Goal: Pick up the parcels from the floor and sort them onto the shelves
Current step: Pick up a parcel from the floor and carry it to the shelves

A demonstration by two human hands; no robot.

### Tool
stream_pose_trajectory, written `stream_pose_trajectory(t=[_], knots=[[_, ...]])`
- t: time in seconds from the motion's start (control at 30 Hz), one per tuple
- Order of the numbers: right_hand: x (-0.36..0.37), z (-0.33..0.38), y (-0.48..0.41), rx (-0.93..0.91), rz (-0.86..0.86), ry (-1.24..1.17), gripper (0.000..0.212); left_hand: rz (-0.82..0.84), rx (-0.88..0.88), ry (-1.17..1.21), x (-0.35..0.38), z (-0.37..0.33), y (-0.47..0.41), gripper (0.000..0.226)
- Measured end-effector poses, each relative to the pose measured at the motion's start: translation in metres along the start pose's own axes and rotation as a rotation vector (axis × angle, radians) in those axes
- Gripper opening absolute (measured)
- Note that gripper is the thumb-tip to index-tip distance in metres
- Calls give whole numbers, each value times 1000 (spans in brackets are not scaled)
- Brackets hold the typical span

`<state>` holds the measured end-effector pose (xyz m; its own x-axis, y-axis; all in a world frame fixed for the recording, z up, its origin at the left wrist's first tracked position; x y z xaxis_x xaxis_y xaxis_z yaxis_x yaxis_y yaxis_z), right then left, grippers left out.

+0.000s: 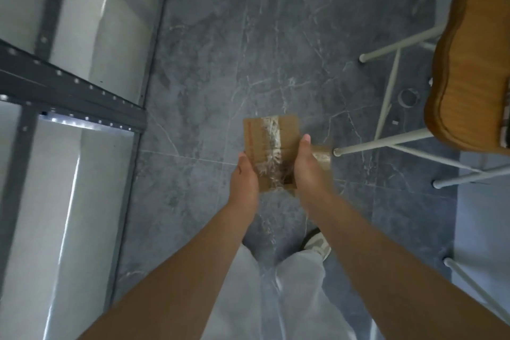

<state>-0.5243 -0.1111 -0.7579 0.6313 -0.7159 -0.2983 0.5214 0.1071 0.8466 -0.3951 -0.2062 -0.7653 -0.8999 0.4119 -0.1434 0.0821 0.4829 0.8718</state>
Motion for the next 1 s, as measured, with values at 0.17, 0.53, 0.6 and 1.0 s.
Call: stream_pose_trajectory(t=[0.17,0.53,0.6,1.0], knots=[[25,36,47,-22,50,88,79,-52,82,80,-44,-38,34,62],[28,101,147,-197,194,189,72,-107,177,231,-96,-88,130,68],[21,118,171,-196,222,173,77,-121,215,230,-103,-107,155,66],[-14,259,384,-604,400,137,53,-218,572,341,-186,-234,363,47]])
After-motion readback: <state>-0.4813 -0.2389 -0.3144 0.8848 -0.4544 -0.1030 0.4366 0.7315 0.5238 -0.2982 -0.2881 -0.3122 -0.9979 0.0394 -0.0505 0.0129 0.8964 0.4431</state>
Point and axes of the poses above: each hand's wrist, its own y-axis away from the middle knuckle, its own x-axis out of the palm, z = x × y, the point moved 10 cm from there along -y, towards the middle knuckle, and after that the axes turned 7 degrees about y, right-handed, at the moved point
